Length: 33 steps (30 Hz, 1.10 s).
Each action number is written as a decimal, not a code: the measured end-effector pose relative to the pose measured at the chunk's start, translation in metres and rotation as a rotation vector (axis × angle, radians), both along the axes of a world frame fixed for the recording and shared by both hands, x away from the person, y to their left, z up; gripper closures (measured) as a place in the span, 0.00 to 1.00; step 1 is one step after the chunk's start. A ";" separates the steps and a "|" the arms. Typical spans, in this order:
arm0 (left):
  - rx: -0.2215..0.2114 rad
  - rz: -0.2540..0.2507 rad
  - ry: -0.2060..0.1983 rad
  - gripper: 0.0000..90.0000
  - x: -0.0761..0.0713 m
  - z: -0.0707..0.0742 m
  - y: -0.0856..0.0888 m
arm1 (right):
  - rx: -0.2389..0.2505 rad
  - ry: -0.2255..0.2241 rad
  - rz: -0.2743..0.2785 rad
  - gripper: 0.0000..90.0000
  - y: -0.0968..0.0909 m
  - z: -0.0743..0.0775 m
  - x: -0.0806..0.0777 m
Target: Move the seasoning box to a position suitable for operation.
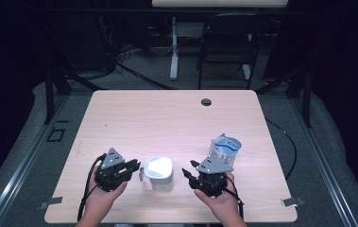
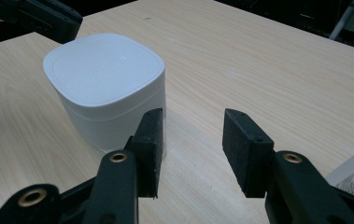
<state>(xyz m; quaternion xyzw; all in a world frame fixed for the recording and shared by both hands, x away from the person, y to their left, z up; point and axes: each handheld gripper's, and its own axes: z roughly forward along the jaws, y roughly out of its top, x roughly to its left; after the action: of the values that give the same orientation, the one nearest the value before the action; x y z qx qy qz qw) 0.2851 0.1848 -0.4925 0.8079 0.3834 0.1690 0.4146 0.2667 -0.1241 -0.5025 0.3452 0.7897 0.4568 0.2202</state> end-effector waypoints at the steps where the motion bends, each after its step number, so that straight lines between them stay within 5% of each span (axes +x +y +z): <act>1: 0.003 0.003 0.000 0.87 0.000 0.001 0.000 | -0.004 -0.001 -0.003 0.65 0.001 0.000 0.000; 11: -0.011 -0.004 -0.005 0.84 0.001 0.012 0.000 | -0.033 -0.028 0.000 0.74 0.009 0.002 0.003; 26: -0.024 -0.018 -0.034 0.79 0.001 0.019 -0.004 | -0.047 0.017 0.055 0.79 0.019 0.000 0.004; 33: -0.028 -0.063 0.004 0.91 0.004 0.017 -0.010 | -0.063 0.013 0.050 0.77 0.021 0.000 0.003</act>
<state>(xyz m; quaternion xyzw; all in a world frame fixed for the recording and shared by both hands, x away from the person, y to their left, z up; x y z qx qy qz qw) 0.2890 0.1750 -0.4750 0.8140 0.3609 0.1485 0.4303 0.2701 -0.1027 -0.5029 0.3211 0.8136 0.4348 0.2142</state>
